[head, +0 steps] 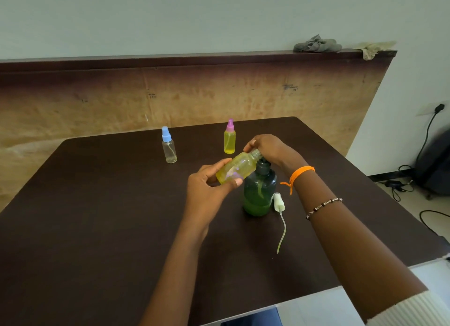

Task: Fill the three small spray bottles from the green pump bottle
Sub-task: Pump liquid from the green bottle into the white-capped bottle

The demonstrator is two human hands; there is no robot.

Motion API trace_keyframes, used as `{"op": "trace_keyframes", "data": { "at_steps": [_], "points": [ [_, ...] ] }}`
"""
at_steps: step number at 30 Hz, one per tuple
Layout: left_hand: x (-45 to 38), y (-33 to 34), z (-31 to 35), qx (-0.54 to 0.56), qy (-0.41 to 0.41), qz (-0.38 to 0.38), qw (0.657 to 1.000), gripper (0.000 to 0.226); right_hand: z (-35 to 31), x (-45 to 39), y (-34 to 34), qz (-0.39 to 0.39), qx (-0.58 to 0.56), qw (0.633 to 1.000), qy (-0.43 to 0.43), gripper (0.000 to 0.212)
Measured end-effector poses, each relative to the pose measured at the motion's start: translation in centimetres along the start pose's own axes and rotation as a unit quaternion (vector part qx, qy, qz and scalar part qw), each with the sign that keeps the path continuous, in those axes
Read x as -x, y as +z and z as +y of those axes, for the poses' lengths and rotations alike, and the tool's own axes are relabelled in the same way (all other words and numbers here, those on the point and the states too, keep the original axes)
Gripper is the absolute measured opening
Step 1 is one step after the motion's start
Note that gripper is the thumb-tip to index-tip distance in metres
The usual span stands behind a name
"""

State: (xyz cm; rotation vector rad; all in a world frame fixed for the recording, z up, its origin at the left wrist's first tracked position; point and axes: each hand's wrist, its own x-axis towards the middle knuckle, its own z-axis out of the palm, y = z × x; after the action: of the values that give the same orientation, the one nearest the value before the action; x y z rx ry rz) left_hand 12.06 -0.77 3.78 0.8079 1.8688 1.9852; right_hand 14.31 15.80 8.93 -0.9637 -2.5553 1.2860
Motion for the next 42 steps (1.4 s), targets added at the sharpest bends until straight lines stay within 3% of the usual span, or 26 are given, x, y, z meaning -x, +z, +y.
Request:
{"op": "trace_keyframes", "data": {
  "at_steps": [24, 30, 42],
  "points": [
    [0.0, -0.2, 0.1, 0.027, -0.010, -0.004, 1.000, 0.047, -1.2, 0.0, -0.8, -0.004, 0.043, 0.998, 0.039, 0.034],
    [0.1, -0.1, -0.5, 0.032, -0.032, -0.005, 0.999, 0.046, -0.5, -0.2, -0.4, 0.022, 0.068, 0.997, 0.034, 0.036],
    [-0.1, -0.2, -0.3, 0.043, -0.022, -0.006, 0.999, 0.047, -1.8, 1.2, -0.5, -0.003, 0.110, 0.994, 0.020, 0.033]
  ]
}}
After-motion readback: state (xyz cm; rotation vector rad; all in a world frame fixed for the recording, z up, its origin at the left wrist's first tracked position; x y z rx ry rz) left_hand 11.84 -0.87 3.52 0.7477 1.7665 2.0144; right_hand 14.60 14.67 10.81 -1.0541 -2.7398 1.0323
